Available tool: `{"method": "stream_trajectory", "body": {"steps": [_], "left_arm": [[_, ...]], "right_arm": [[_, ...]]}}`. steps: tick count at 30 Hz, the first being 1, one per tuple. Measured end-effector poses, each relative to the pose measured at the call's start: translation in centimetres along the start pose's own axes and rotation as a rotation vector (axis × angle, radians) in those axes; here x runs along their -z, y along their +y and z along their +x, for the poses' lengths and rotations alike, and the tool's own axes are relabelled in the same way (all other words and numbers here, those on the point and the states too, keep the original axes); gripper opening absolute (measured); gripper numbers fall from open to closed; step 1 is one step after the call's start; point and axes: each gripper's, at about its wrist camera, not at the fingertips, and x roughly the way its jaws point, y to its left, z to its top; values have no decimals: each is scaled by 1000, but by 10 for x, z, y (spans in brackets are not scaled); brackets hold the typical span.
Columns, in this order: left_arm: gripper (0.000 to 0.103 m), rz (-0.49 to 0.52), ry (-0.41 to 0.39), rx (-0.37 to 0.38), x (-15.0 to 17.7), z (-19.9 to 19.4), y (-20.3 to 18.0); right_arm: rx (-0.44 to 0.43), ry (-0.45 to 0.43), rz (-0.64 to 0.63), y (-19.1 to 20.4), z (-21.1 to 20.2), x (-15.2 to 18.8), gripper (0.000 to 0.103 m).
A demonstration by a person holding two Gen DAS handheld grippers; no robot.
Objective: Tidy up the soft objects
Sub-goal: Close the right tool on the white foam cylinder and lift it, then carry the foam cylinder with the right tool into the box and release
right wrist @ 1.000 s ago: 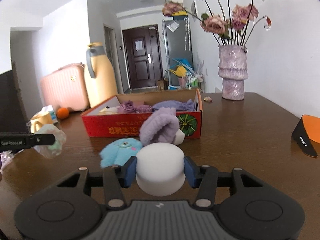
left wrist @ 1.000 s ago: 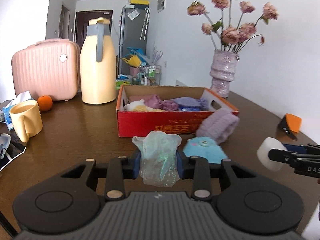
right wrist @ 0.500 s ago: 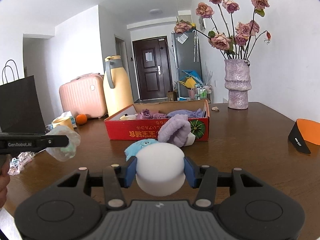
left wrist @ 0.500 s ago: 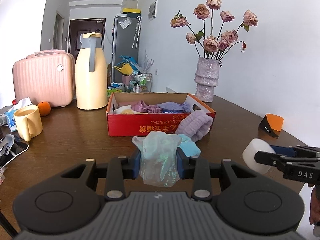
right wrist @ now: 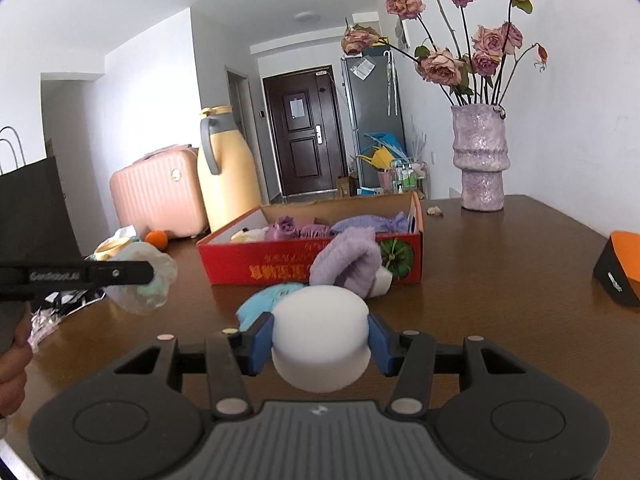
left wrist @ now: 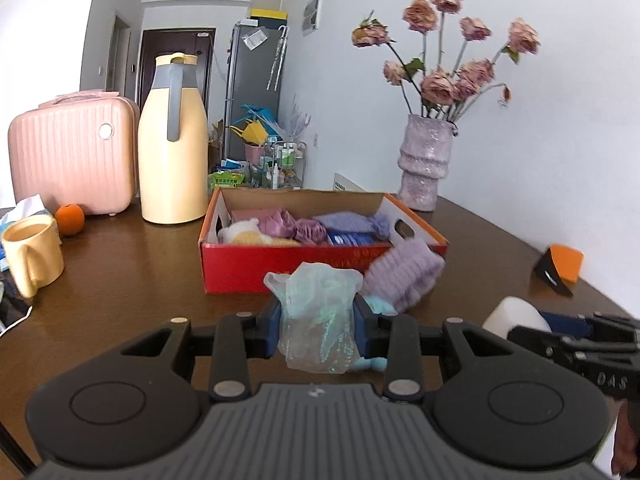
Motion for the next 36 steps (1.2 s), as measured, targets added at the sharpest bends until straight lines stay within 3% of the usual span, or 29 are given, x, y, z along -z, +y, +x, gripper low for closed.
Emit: {"method": "stream_trajectory", "body": {"steps": [9, 13, 16, 24, 27, 31, 36], "left_arm": [[36, -36, -4, 41, -60, 76, 3], [37, -44, 41, 63, -81, 118, 2], [37, -47, 93, 60, -93, 156, 3], [37, -92, 252, 39, -89, 239, 8], [43, -68, 276, 42, -82, 252, 6], [56, -66, 251, 35, -76, 253, 7], [66, -42, 213, 50, -86, 239, 5]], "right_arm": [[4, -44, -37, -14, 37, -42, 50], [-103, -64, 33, -35, 61, -78, 50], [-127, -42, 52, -49, 92, -106, 50], [-51, 128, 53, -80, 207, -141, 51], [-22, 202, 21, -81, 240, -141, 52], [39, 286, -71, -69, 266, -132, 56], [44, 275, -108, -64, 267, -130, 63]]}}
